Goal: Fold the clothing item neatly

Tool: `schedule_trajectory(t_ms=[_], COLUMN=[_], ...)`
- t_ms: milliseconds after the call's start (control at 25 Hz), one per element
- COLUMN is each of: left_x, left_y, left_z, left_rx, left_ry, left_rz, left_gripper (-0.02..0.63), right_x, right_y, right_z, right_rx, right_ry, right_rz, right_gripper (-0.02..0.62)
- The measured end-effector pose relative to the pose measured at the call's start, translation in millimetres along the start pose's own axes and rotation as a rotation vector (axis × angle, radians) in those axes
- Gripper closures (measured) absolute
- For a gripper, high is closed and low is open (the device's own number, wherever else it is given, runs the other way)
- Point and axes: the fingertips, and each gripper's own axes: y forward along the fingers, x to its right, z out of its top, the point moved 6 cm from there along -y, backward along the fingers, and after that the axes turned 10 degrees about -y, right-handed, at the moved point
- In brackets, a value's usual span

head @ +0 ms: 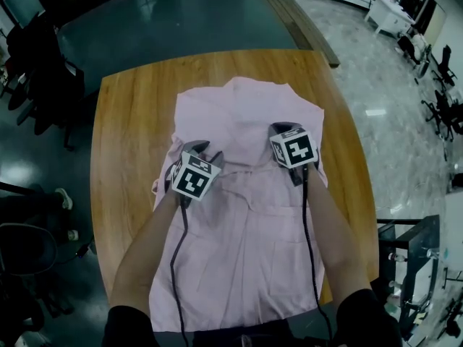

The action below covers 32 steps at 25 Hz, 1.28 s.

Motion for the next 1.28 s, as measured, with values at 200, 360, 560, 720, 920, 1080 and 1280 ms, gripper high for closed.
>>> schedule_trajectory(t_ms=[200,360,560,720,920,1080,1280], left_x=[2.5,14.6,42.5,68.5,99.5,129.3,152.2], left_y=[-11.9,-37.2,-93.4,-136.9,-192.3,-231.0,-281.5], left_z=[-2.8,-4.9,-8.6,-22.6,-56.2,-83.2,-117.4], left_rx=[0.001,0.024,0.104,0.134,0.157,0.195,0.225], left_ry=[-0.036,-0.067,-0.157,-0.168,-0.182,-0.138,-0.166], left_rz=[0.038,0.068,0.121,0.161,0.203,0.192,0.113], left_gripper=[0.406,0.399,0.400,0.415,0.561,0.598,0.598], right_x=[21.0,19.3,-4.9,-42.4,-96.5,-140.3,-195.9], right_y=[-9.3,-32.3,-91.9,-143.4,-199.7,-242.3,-299.5], right_z=[-38.5,-54.2,-43.1,-40.0,-47.8,-55.2,-61.3], right_rx=[-0.098,-0.084,0.078,0.185,0.266,0.310,0.439], right_ry=[0.050,0.065,0.062,0.066,0.070,0.096,0.194], right_rz=[-0.115,-0.123,-0.057,0.002,0.057,0.063,0.037], right_gripper=[0.528,0.500,0.500,0.500,0.505,0.516,0.590])
